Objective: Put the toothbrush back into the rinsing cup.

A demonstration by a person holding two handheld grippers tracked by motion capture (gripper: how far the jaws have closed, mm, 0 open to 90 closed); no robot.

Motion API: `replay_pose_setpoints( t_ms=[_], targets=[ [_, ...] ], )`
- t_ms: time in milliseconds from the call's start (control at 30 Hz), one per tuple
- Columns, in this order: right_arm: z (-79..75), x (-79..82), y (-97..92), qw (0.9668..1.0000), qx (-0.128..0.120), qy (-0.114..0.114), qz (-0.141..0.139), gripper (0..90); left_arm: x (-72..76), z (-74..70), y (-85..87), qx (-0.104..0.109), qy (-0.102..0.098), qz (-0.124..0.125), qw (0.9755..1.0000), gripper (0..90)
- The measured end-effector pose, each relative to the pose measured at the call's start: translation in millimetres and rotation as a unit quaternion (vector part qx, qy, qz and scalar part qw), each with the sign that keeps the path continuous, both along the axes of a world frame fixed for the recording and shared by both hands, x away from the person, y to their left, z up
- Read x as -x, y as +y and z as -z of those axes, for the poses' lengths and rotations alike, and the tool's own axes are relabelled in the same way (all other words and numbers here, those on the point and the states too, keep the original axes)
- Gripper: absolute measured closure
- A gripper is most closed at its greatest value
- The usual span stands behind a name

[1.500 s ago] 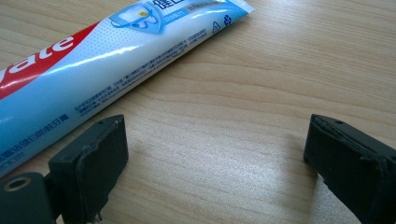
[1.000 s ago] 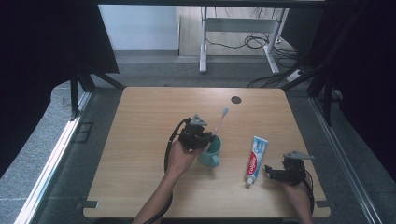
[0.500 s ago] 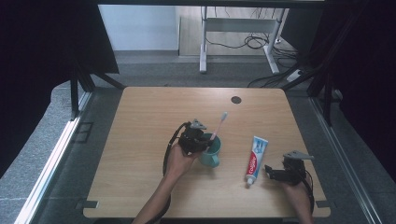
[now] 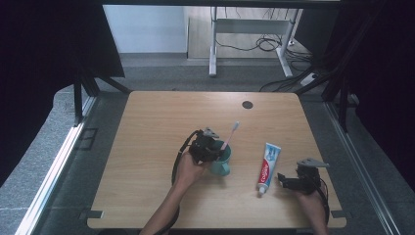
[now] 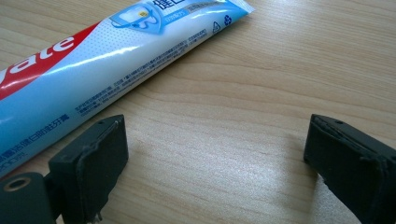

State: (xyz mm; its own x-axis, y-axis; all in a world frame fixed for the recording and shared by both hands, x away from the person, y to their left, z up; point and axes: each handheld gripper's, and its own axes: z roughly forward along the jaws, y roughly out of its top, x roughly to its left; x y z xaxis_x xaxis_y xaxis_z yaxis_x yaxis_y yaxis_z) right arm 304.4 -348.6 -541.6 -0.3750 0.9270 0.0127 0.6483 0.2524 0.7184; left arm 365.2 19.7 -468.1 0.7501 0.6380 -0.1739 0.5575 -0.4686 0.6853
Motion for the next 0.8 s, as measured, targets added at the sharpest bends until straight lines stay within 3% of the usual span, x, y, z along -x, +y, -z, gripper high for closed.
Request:
replay_pose_setpoints(
  t_ms=[367, 800],
  targets=[
    [0.0, 0.0, 0.0, 1.0000, 0.000, 0.000, 0.000, 5.9, -1.6, 2.8, -2.0, -0.014, 0.013, 0.003, 0.9998, 76.9],
    [0.0, 0.0, 0.0, 1.0000, 0.000, 0.000, 0.000, 5.9, -2.1, 2.4, -3.4, -0.015, 0.019, 0.000, 0.9997, 75.7]
  ],
)
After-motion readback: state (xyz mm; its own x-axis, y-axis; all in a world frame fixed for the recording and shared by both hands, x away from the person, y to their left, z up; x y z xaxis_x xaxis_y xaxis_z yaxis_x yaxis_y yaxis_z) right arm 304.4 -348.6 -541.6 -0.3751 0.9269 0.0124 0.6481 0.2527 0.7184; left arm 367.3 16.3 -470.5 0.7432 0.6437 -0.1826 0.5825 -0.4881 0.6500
